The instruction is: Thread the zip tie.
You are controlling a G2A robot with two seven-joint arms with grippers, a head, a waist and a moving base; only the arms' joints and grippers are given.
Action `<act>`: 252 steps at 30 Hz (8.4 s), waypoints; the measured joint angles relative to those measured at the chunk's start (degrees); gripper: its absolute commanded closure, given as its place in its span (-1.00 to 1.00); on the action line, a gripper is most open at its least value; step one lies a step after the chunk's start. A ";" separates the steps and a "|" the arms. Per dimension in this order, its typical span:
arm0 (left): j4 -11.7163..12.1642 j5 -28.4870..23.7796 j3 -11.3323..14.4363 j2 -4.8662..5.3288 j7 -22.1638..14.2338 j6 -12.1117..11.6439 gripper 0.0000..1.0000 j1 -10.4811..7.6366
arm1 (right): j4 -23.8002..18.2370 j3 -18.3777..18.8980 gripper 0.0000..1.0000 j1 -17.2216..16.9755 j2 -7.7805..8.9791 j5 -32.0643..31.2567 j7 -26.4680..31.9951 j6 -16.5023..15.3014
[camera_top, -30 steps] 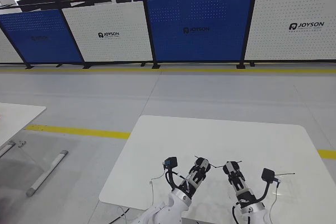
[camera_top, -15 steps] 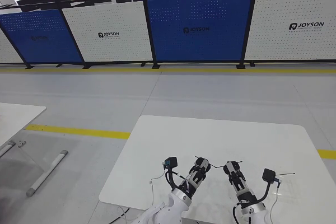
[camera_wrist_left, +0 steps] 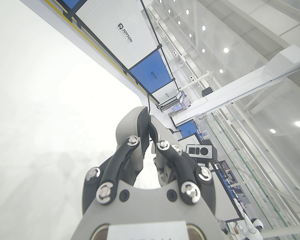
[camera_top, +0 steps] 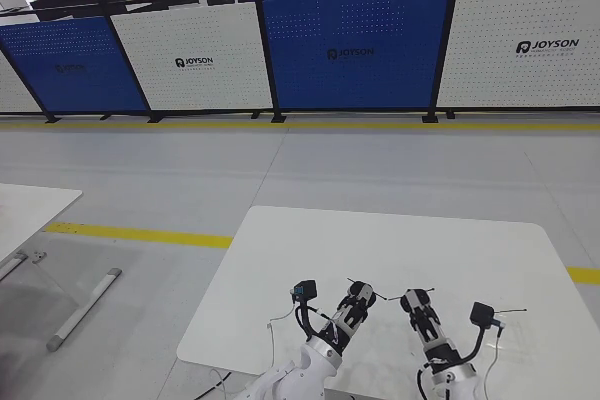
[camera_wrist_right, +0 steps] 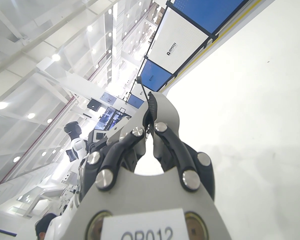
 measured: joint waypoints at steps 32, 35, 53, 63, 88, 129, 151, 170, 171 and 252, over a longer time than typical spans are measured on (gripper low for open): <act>0.00 0.00 0.00 0.00 0.00 0.00 1.00 0.00 | 0.87 -0.16 1.00 0.43 -1.13 -1.01 0.03 1.00; 0.00 0.00 0.00 0.00 0.00 0.00 1.00 0.00 | 1.11 -0.25 1.00 0.61 -1.23 -1.03 0.23 1.15; 0.00 0.00 0.00 0.00 0.00 0.00 1.00 0.00 | 2.65 -0.87 1.00 1.70 -1.51 1.55 4.49 -0.55; 0.25 -0.02 -0.14 -0.29 1.23 -0.52 1.00 -0.19 | 2.66 -0.04 1.00 0.85 -1.69 4.05 2.63 -4.26; 0.85 2.85 -0.15 -1.09 0.75 -0.64 0.60 0.00 | 1.90 -0.33 1.00 0.78 -2.50 0.73 -0.71 -1.56; 2.08 6.43 1.13 -2.25 -0.97 -0.57 1.00 0.11 | 1.13 0.46 1.00 0.00 -3.21 -0.54 0.91 -1.24; 1.71 7.77 0.78 -2.51 -1.47 -0.52 1.00 0.64 | 0.38 1.36 0.70 -0.34 -3.24 0.49 4.54 -0.51; 2.46 7.27 0.56 -3.08 -1.32 1.32 1.00 0.10 | -0.35 2.86 1.00 -1.96 -3.25 0.61 2.60 -2.85; 2.49 7.23 0.53 -3.10 -1.36 1.33 1.00 0.09 | -0.39 2.95 1.00 -2.02 -3.25 0.66 2.56 -2.89; -2.44 -0.43 -4.64 -3.59 0.58 -2.62 1.00 2.90 | 1.00 2.76 -1.00 -2.78 -3.50 -7.48 2.20 -5.25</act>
